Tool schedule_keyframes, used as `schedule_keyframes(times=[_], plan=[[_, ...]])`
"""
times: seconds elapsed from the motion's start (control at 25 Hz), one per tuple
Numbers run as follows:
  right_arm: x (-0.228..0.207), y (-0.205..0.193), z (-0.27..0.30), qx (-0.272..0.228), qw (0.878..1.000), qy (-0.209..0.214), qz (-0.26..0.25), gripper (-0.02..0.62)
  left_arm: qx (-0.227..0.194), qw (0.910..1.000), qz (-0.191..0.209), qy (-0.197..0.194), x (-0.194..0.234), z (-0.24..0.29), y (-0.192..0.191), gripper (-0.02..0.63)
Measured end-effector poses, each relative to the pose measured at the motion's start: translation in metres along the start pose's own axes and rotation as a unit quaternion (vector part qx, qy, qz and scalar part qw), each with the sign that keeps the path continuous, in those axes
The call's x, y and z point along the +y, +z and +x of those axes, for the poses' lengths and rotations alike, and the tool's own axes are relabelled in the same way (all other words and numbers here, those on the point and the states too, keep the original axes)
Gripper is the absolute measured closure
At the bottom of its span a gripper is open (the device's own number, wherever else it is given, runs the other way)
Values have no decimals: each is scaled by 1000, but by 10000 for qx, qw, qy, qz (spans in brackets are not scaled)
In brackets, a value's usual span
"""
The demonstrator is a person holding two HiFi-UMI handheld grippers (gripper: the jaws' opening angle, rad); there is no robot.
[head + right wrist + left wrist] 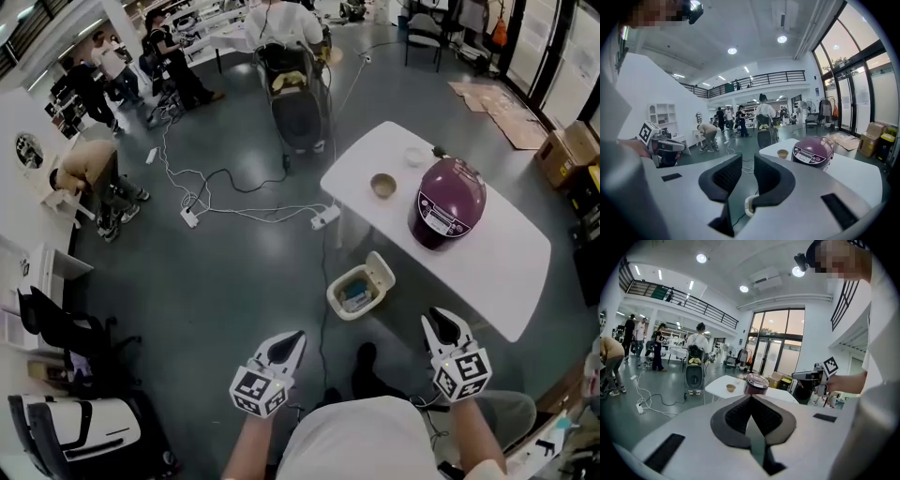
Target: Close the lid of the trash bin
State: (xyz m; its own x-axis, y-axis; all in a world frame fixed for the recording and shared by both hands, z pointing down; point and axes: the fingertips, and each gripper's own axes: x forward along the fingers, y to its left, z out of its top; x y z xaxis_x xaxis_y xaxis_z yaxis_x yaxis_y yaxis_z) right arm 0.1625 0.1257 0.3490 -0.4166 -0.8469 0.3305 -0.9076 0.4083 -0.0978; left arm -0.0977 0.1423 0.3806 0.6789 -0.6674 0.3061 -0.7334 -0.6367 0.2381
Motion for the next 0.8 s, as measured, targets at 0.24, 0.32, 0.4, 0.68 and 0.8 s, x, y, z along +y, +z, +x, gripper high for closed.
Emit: schedule_keyframes(times=[0.24,0.32,0.4,0.68,0.8], plan=[[-45,1,45,235,9994,254,6,502,81,9999,27,108,12,54,18,589],[-60,3,58,294,9990,335,26,502,123,9998,13,175,15,70,24,589],[-75,5,71,322,9986,413,78,503,164,9996,-16,249,17,84,28,589],[-105,6,109,450,9966,671,132,505,320,9983,-135,471,27,120,37,589],[-113,0,123,528,9957,732,188,505,415,9978,-159,497,32,133,36,589]])
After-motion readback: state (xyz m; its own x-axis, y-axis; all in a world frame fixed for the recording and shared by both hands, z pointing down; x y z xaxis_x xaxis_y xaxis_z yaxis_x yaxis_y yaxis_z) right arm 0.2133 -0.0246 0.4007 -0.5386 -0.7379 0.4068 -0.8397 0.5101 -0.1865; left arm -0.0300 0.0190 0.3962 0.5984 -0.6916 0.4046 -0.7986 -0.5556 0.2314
